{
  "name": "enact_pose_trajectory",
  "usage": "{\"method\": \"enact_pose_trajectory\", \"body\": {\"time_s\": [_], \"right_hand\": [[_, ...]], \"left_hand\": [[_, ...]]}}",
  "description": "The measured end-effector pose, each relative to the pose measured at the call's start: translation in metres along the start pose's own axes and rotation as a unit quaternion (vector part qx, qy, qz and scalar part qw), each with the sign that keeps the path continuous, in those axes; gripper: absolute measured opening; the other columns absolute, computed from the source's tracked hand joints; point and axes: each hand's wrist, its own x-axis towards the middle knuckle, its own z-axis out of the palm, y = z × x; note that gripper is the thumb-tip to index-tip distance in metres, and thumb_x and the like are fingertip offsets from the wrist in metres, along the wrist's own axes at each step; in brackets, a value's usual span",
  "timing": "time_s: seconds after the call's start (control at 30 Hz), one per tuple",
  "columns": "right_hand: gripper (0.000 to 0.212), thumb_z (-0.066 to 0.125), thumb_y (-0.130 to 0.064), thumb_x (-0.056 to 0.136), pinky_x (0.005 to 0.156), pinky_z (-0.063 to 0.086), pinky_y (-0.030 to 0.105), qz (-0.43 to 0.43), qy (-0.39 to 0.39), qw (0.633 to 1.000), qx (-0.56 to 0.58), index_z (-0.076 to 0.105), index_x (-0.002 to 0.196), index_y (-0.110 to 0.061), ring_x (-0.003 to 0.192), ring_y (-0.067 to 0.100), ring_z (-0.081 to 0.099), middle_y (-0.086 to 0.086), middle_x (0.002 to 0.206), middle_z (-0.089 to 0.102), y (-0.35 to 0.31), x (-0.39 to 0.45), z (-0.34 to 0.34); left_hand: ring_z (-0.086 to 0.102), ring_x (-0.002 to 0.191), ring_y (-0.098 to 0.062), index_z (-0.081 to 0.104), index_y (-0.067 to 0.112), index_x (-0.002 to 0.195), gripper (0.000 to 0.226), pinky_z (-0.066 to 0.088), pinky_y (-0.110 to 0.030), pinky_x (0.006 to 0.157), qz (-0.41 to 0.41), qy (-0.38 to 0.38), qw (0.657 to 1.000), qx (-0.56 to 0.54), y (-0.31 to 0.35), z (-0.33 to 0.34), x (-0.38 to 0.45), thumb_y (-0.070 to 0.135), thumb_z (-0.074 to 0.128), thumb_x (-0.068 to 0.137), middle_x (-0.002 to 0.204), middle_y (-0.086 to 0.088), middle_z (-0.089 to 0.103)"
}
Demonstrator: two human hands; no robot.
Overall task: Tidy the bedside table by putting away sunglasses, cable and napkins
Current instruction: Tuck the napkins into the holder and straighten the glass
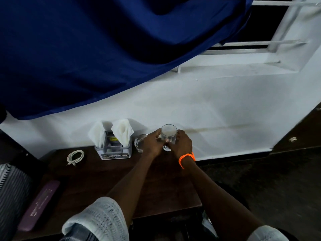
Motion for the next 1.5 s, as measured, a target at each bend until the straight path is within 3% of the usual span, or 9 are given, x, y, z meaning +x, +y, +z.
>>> {"method": "enact_pose_trajectory", "body": {"time_s": [0.3,0.4,0.5,0.6,0.73,0.9,1.1,1.27,1.5], "right_hand": [[0.041,0.085,-0.032,0.067,0.080,0.054,0.027,-0.006,0.012,1.000,0.004,0.067,0.101,-0.018,0.095,0.020,0.069,-0.001,0.100,0.073,0.002,0.002,0.000],[0.042,0.085,-0.035,0.066,0.079,0.054,0.028,-0.017,0.014,1.000,-0.006,0.067,0.101,-0.019,0.094,0.019,0.068,-0.001,0.100,0.073,-0.001,0.000,-0.004],[0.042,0.086,-0.036,0.064,0.077,0.055,0.030,-0.026,0.016,1.000,0.001,0.067,0.098,-0.020,0.090,0.019,0.069,-0.002,0.096,0.074,-0.008,0.000,-0.009],[0.045,0.088,-0.032,0.059,0.078,0.058,0.032,-0.029,0.011,0.999,0.026,0.068,0.097,-0.019,0.088,0.018,0.069,-0.002,0.094,0.074,-0.021,0.002,-0.012],[0.049,0.090,-0.032,0.055,0.077,0.056,0.030,-0.045,0.007,0.998,0.036,0.069,0.096,-0.016,0.087,0.016,0.067,-0.003,0.092,0.073,-0.041,0.006,-0.008],[0.052,0.092,-0.029,0.057,0.075,0.051,0.014,-0.053,-0.025,0.997,0.057,0.071,0.104,-0.020,0.092,0.012,0.069,-0.003,0.100,0.075,-0.060,0.009,0.011],[0.057,0.095,-0.020,0.056,0.084,0.055,0.026,-0.062,-0.069,0.993,0.068,0.072,0.108,-0.014,0.093,0.014,0.069,0.002,0.104,0.076,-0.071,0.011,0.038],[0.058,0.096,-0.020,0.055,0.080,0.051,0.022,-0.055,-0.090,0.992,0.066,0.071,0.107,-0.014,0.091,0.011,0.067,0.001,0.103,0.075,-0.067,0.009,0.055],[0.058,0.095,-0.020,0.055,0.083,0.054,0.025,-0.043,-0.095,0.993,0.061,0.071,0.107,-0.013,0.096,0.016,0.070,0.002,0.103,0.075,-0.061,0.010,0.063]], "left_hand": [[0.071,0.114,-0.031,0.073,0.012,0.125,0.047,0.054,-0.049,0.100,0.042,-0.023,0.998,0.029,0.001,-0.001,0.003,0.006,0.083,0.079,0.118,-0.011,0.077],[0.071,0.114,-0.025,0.074,0.011,0.124,0.047,0.054,-0.040,0.102,0.050,-0.017,0.998,0.032,0.005,-0.005,0.001,0.005,0.084,0.078,0.119,-0.010,0.077],[0.071,0.109,-0.015,0.077,0.012,0.118,0.042,0.052,-0.019,0.090,0.067,-0.006,0.997,0.039,0.012,-0.012,-0.001,0.007,0.085,0.077,0.117,-0.007,0.078],[0.071,0.110,-0.017,0.078,0.013,0.115,0.038,0.054,-0.029,0.090,0.083,0.012,0.995,0.053,0.020,-0.024,-0.003,0.013,0.086,0.078,0.115,-0.006,0.079],[0.070,0.102,-0.013,0.077,0.015,0.118,0.039,0.050,-0.018,0.082,0.088,0.039,0.994,0.053,0.025,-0.044,-0.003,0.017,0.086,0.080,0.106,-0.001,0.078],[0.074,0.105,-0.019,0.077,0.011,0.118,0.042,0.059,-0.037,0.092,0.082,0.062,0.993,0.061,0.023,-0.076,0.002,0.020,0.088,0.078,0.110,-0.009,0.079],[0.070,0.089,-0.018,0.077,0.000,0.107,0.040,0.058,-0.045,0.091,0.059,0.082,0.992,0.077,0.004,-0.103,0.011,0.020,0.091,0.075,0.089,-0.006,0.076],[0.074,0.093,-0.021,0.079,0.003,0.108,0.038,0.055,-0.032,0.082,0.055,0.060,0.990,0.111,-0.007,-0.114,0.014,0.023,0.089,0.078,0.100,-0.013,0.080],[0.076,0.096,-0.026,0.080,0.005,0.108,0.033,0.058,-0.032,0.081,0.047,0.044,0.993,0.101,-0.011,-0.114,0.013,0.018,0.088,0.079,0.097,-0.011,0.081]]}}
